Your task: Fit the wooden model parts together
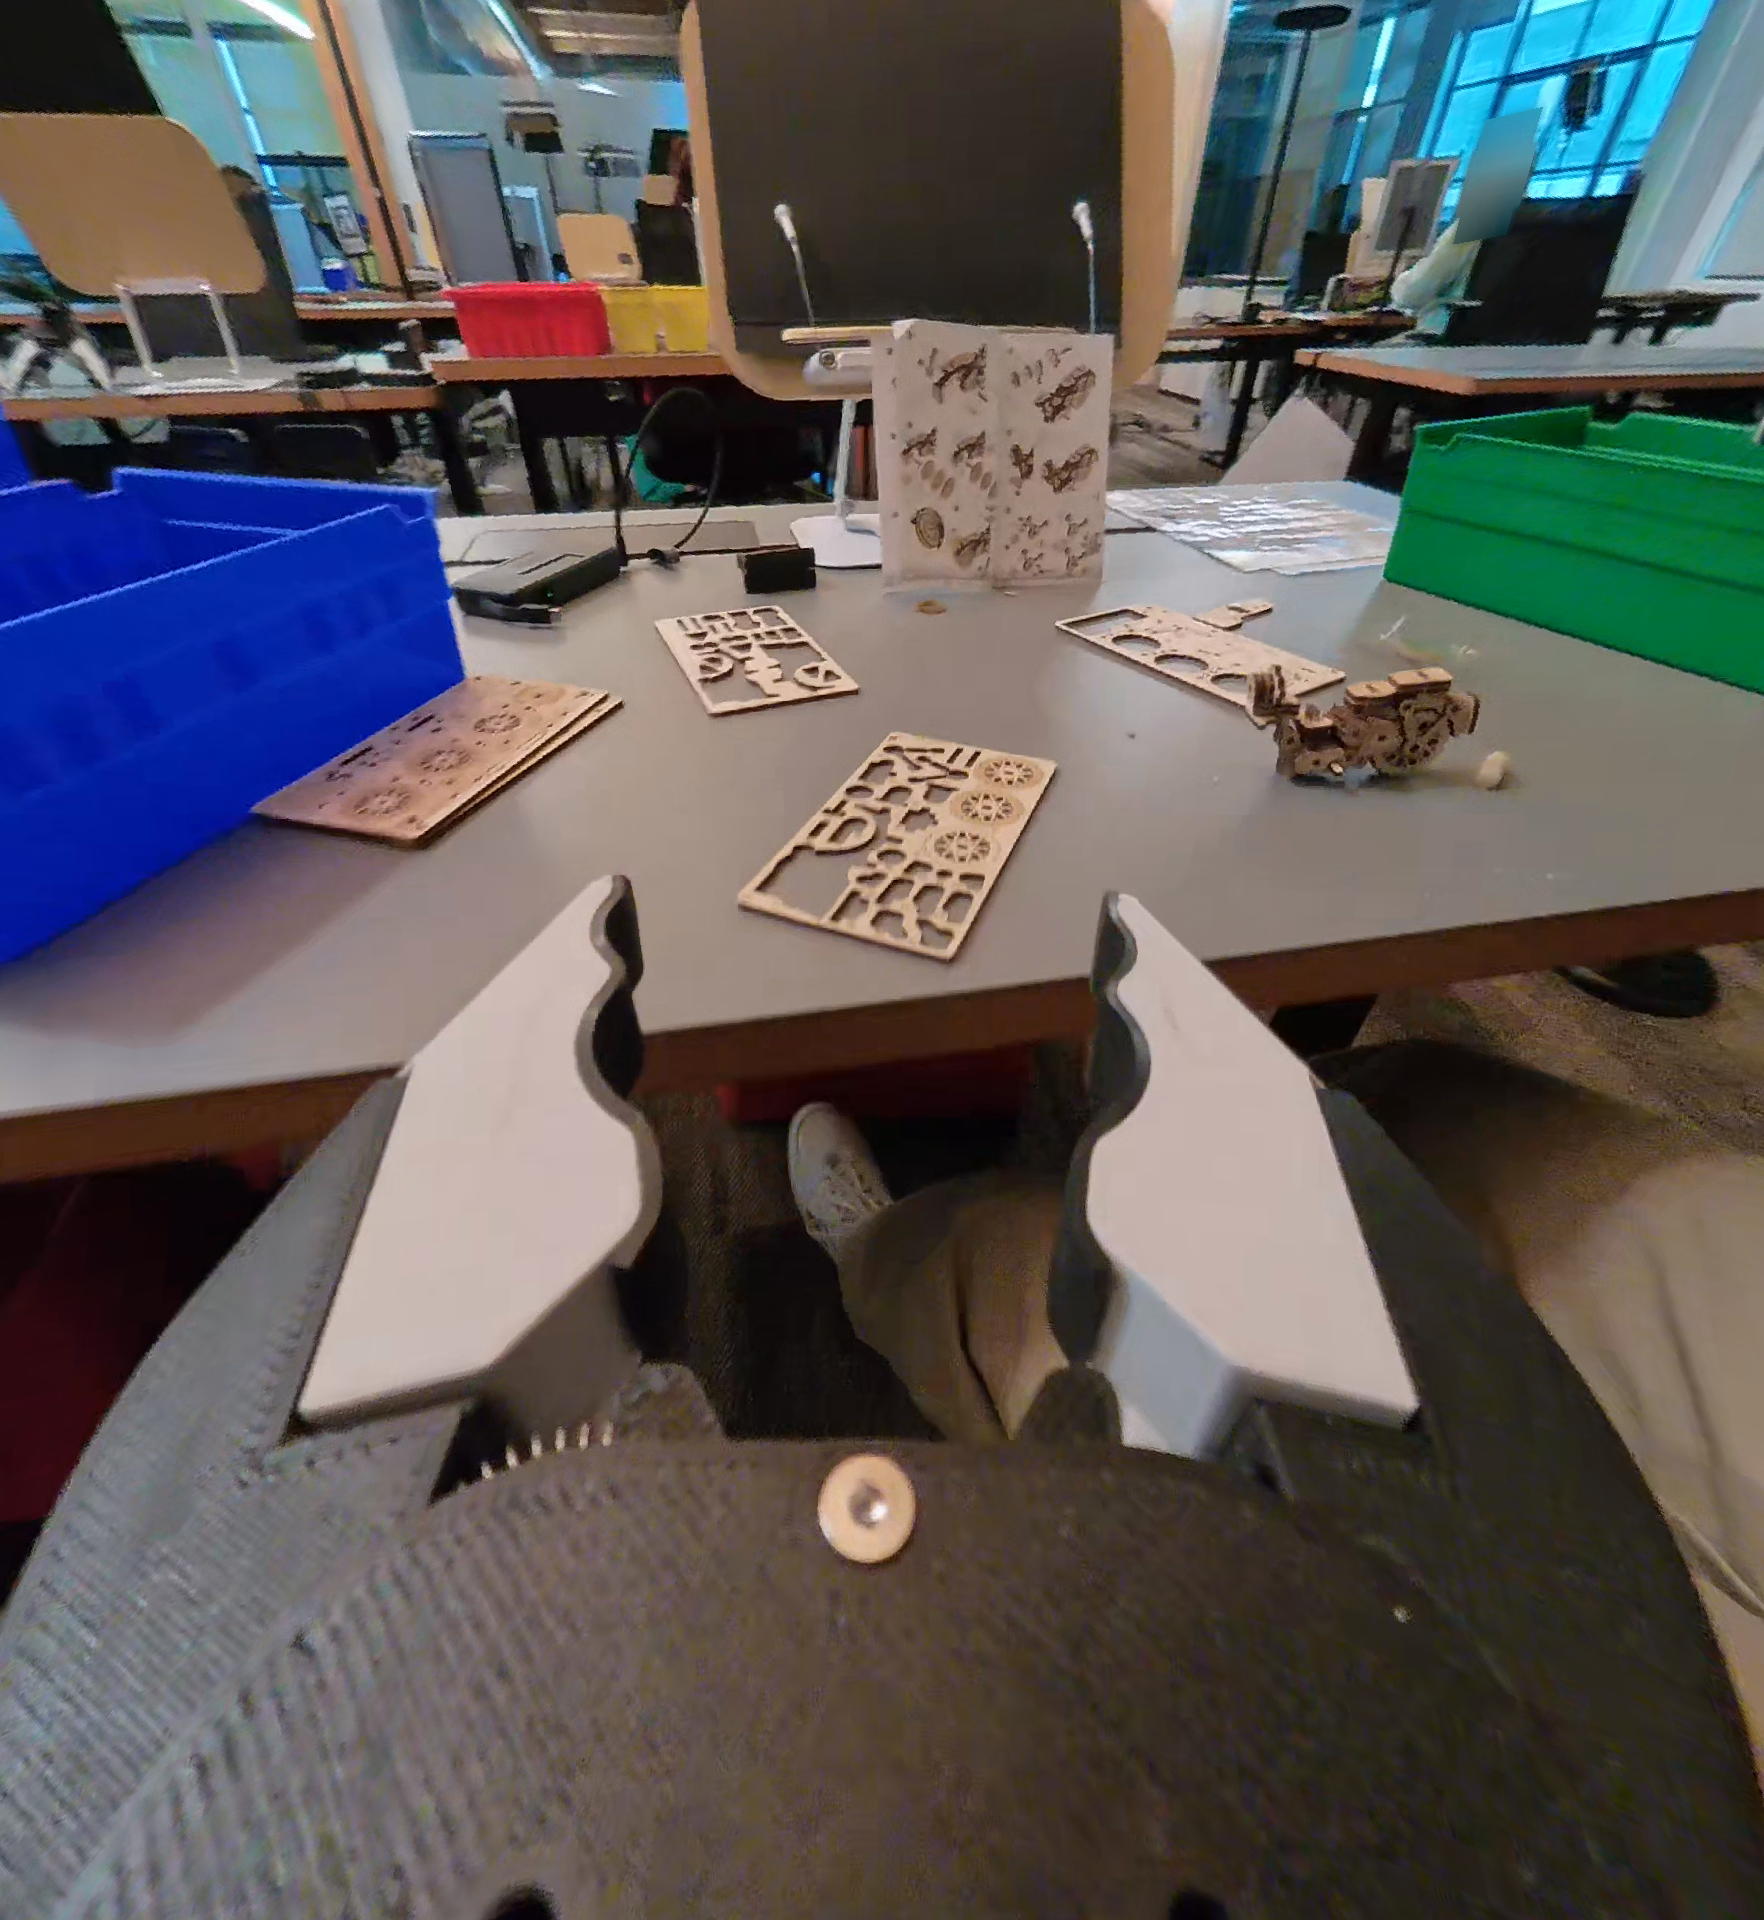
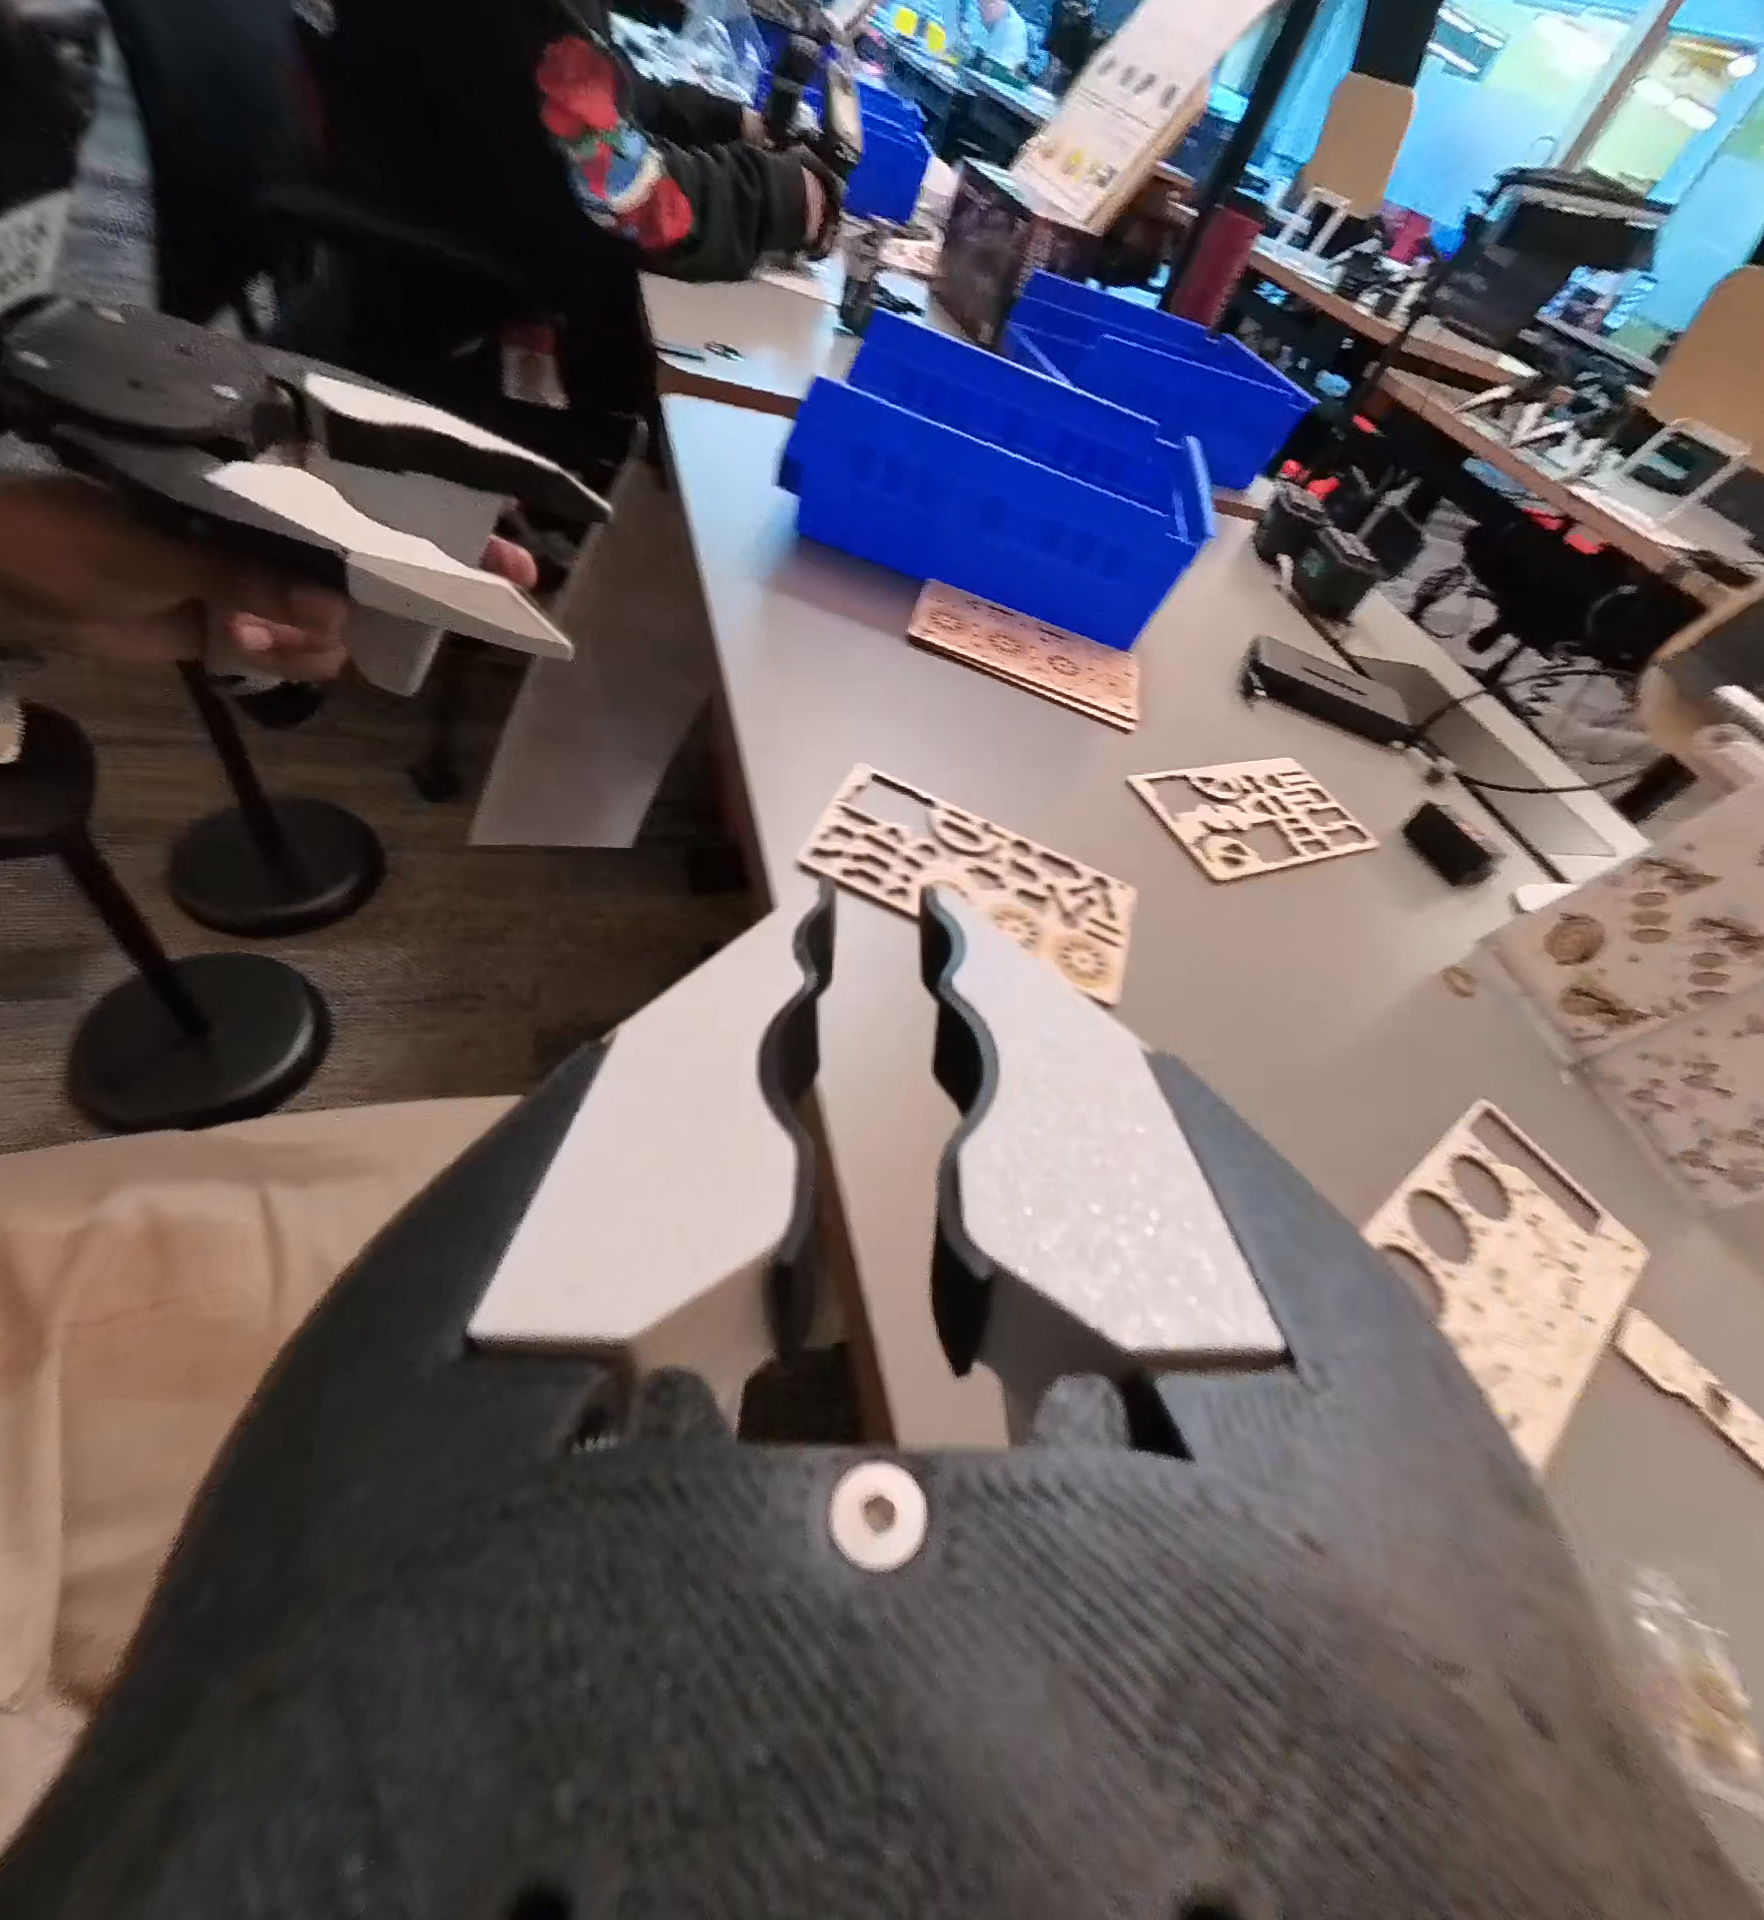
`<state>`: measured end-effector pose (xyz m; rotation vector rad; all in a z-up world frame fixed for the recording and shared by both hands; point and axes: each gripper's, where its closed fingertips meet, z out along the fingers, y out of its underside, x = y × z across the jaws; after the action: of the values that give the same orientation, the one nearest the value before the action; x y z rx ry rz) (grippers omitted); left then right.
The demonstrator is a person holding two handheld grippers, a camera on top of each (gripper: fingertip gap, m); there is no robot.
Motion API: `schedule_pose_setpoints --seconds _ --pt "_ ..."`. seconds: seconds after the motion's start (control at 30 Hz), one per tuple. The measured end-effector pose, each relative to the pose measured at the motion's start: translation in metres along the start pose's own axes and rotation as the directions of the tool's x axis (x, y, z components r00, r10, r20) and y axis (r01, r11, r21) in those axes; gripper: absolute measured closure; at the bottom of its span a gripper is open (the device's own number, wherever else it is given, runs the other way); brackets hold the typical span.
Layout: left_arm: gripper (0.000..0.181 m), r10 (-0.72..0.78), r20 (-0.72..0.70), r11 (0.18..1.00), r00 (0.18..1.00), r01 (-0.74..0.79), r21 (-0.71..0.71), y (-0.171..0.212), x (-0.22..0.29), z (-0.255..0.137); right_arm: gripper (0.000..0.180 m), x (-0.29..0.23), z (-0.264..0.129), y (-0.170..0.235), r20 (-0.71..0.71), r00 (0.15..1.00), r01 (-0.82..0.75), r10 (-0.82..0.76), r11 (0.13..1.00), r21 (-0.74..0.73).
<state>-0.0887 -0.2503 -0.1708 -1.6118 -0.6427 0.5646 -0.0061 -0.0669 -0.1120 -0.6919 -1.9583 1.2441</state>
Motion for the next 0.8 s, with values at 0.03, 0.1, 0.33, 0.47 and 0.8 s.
schedule_pose_setpoints --seconds 0.03,0.1,0.33,0.47,0.8 --pt "0.095 -0.005 0.015 1.0 1.0 0.005 -0.002 0.002 0.001 -0.012 0.166 -0.012 -0.001 -0.002 0.025 1.0 -0.002 0.002 1.0 0.008" --pt "0.096 -0.02 0.039 1.0 0.999 0.02 -0.019 0.01 0.002 -0.034 0.166 -0.04 0.001 -0.005 0.078 0.997 0.015 -0.016 1.0 0.015" --pt "0.108 -0.138 0.16 0.983 0.977 0.154 -0.096 0.05 -0.013 -0.117 0.161 -0.168 0.062 0.031 0.298 0.954 0.004 0.006 0.999 -0.032" --pt "0.109 -0.255 0.135 0.938 0.957 0.279 -0.205 0.099 -0.026 -0.134 0.161 -0.211 0.141 0.081 0.308 0.951 0.033 -0.012 0.997 -0.063" --pt "0.137 -0.392 0.284 0.768 0.875 0.481 -0.423 0.413 -0.184 -0.1 0.164 -0.172 0.461 0.4 0.02 0.959 -0.261 0.283 0.908 -0.327"
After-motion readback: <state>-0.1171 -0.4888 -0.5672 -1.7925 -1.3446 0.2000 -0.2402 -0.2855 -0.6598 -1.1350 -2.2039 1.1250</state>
